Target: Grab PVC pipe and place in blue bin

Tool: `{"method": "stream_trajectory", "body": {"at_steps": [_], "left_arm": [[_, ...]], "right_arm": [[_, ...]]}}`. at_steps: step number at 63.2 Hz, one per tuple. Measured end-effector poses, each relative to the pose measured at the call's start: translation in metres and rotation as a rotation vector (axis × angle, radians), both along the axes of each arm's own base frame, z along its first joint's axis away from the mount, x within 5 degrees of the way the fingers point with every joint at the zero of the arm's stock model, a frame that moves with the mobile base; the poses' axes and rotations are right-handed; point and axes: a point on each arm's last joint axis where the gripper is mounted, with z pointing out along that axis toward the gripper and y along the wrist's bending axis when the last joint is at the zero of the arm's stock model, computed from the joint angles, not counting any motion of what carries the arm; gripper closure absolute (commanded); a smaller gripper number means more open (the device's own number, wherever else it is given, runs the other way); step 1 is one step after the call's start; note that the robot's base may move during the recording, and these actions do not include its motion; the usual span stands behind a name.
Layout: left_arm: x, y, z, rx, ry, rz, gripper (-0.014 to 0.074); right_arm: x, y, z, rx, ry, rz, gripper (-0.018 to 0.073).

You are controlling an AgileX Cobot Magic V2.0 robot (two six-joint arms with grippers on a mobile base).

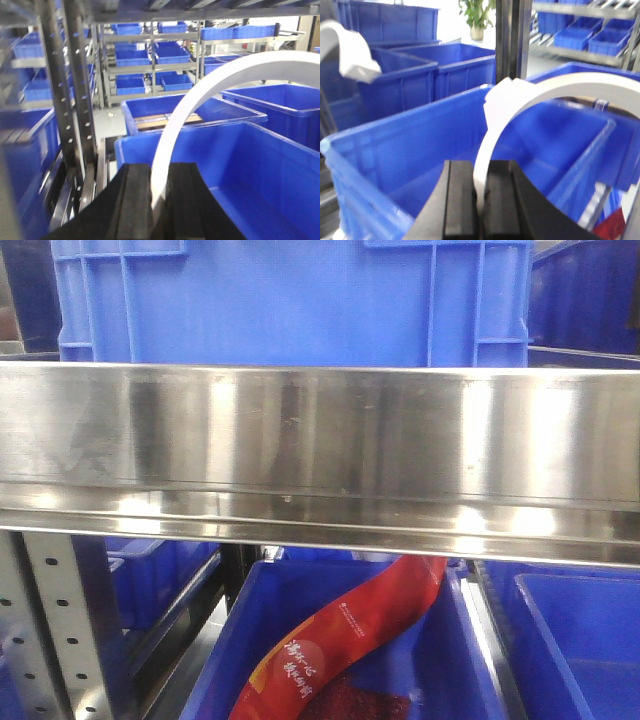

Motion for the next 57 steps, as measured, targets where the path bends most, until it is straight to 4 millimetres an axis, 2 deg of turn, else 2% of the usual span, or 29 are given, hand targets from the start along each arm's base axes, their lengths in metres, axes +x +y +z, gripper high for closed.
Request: {"method": "stream_trajectory", "body": {"at_steps": [27,45,57], "left_arm": [[0.022,-0.033,-0.012,0.034,-0.084,-0.084,0.0707],[0.039,-0.043,-0.01,0.029,-0.11,-0.095,0.0707],[0.051,-0.05,-0.01,0.028,-0.112,-0.098,0.0707]], "right_arm": [[0.036,0.023,-0.017,-0.016,0.007,0.024,0.0728],[0.049,0.023,-0.02,-0.002,-0.014,-0.026,0.0728],[0.065,0.026,-0.026,-0.009,0.011,-0.028,0.0728]]}}
